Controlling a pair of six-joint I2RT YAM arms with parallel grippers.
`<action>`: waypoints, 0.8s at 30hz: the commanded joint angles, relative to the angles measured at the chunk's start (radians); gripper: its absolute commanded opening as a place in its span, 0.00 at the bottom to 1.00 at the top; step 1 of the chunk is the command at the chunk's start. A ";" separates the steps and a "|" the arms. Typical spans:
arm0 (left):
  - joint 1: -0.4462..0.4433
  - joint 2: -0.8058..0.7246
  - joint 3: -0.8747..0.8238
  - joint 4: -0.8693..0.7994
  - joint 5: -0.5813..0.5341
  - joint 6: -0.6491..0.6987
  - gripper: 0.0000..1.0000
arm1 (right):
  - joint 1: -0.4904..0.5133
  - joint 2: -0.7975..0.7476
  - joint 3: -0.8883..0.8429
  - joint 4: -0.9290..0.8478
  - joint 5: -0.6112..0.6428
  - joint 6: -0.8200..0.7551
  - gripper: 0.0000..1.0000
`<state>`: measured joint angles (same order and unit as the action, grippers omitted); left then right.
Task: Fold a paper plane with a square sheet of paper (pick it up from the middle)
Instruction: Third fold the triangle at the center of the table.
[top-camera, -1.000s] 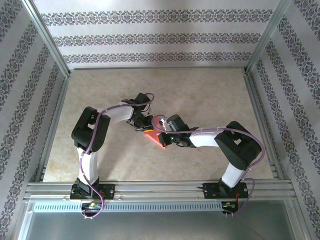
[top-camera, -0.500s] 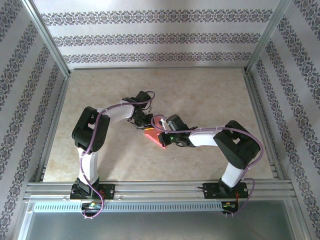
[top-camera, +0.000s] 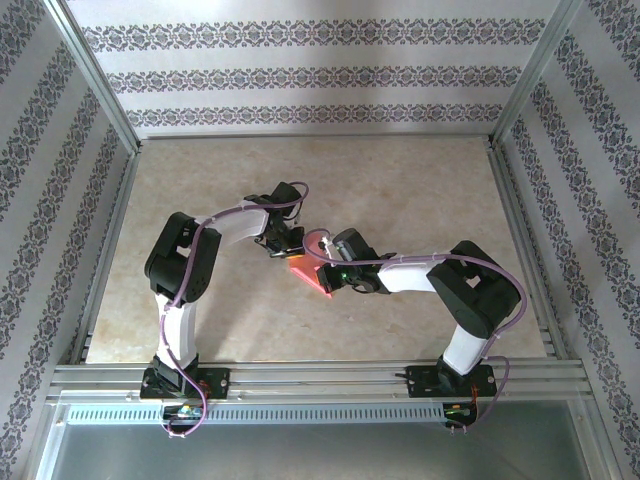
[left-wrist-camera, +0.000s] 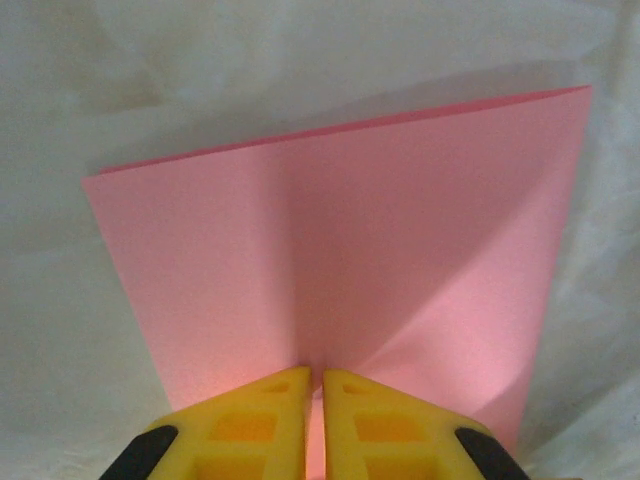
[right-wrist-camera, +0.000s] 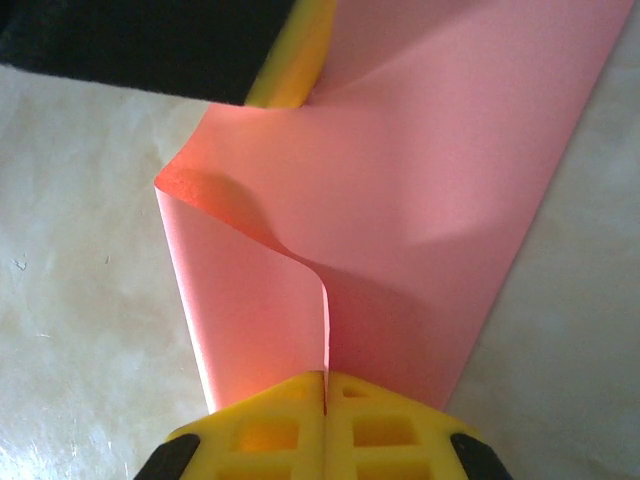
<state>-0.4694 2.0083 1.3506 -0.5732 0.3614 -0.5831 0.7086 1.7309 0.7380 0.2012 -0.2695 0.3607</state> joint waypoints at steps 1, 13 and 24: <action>0.006 0.033 0.012 -0.057 -0.025 0.005 0.11 | -0.011 -0.004 0.019 -0.030 0.004 -0.009 0.02; 0.004 0.053 0.022 -0.071 -0.030 0.026 0.09 | -0.018 -0.018 0.031 -0.050 0.008 -0.011 0.03; 0.004 0.061 0.025 -0.077 -0.042 0.026 0.09 | -0.017 -0.041 0.031 -0.074 0.015 -0.019 0.03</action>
<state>-0.4694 2.0212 1.3712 -0.5980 0.3588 -0.5785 0.7017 1.7206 0.7528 0.1524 -0.2691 0.3607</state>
